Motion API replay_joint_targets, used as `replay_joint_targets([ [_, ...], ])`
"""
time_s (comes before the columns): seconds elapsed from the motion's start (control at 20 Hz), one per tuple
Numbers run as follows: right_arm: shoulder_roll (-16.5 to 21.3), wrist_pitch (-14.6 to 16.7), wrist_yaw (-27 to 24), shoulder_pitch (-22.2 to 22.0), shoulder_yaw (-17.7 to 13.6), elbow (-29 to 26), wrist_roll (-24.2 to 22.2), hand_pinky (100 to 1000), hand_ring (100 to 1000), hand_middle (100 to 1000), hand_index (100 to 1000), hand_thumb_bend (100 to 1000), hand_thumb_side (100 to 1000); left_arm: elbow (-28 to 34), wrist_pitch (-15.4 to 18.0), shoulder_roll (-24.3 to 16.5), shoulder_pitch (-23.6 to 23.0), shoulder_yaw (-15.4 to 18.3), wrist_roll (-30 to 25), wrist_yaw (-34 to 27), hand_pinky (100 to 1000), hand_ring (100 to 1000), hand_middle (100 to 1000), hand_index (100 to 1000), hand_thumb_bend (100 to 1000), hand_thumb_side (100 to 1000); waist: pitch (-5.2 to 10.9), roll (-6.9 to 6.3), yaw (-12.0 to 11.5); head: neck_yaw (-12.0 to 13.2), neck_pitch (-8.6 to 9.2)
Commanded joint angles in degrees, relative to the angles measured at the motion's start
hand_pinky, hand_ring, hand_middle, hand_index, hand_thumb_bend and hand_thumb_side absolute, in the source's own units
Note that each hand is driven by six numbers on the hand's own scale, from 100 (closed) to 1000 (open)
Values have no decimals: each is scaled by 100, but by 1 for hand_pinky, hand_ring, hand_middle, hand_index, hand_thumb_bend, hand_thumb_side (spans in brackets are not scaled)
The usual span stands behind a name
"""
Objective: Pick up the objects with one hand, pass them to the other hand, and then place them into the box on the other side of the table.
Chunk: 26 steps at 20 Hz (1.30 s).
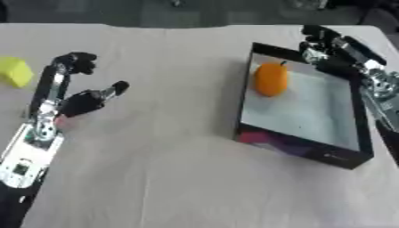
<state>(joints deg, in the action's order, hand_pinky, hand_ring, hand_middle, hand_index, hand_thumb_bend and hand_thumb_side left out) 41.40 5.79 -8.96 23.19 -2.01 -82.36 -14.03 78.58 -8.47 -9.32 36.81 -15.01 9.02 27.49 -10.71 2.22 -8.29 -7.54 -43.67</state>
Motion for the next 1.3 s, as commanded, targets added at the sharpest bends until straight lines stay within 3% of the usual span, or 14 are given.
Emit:
replay_joint_targets([
  [0.05, 354, -158, -546, 87, -180, -233, 42, 1000, 1000, 978, 991, 100, 631, 159, -267, -386, 224, 166, -146, -47, 825, 661, 609, 761, 753, 437, 349, -40, -13, 168, 24],
  [0.3, 432, -308, -909, 15, -342, -366, 107, 1000, 1000, 970, 983, 100, 626, -14, -1026, -1148, 680, 457, -904, 58, 839, 702, 637, 778, 758, 423, 361, -86, -60, 242, 14],
  [0.55, 477, -372, -1051, 60, -405, -454, 115, 1000, 1000, 968, 982, 100, 625, -818, -1671, -1637, 1341, 619, -1841, 243, 864, 741, 663, 790, 766, 400, 372, -115, -73, 314, -6],
  [0.9, 448, -422, -1120, 88, -402, -489, 92, 1000, 1000, 963, 980, 100, 641, -2461, -2030, -1707, 2290, 766, -2752, 971, 891, 799, 715, 820, 836, 297, 362, -90, -3, 398, 68],
  [1.1, 404, -458, -1111, 141, -378, -490, 75, 1000, 1000, 961, 979, 100, 646, -3168, -2106, -1568, 2611, 1011, -3155, 1414, 909, 821, 736, 830, 854, 298, 329, -71, 44, 467, 143],
  [1.3, 336, -461, -1059, 177, -365, -482, 67, 1000, 1000, 957, 977, 100, 655, -3602, -2373, -1459, 2798, 1240, -3206, 2080, 912, 835, 748, 835, 845, 327, 267, -9, 113, 554, 318],
])
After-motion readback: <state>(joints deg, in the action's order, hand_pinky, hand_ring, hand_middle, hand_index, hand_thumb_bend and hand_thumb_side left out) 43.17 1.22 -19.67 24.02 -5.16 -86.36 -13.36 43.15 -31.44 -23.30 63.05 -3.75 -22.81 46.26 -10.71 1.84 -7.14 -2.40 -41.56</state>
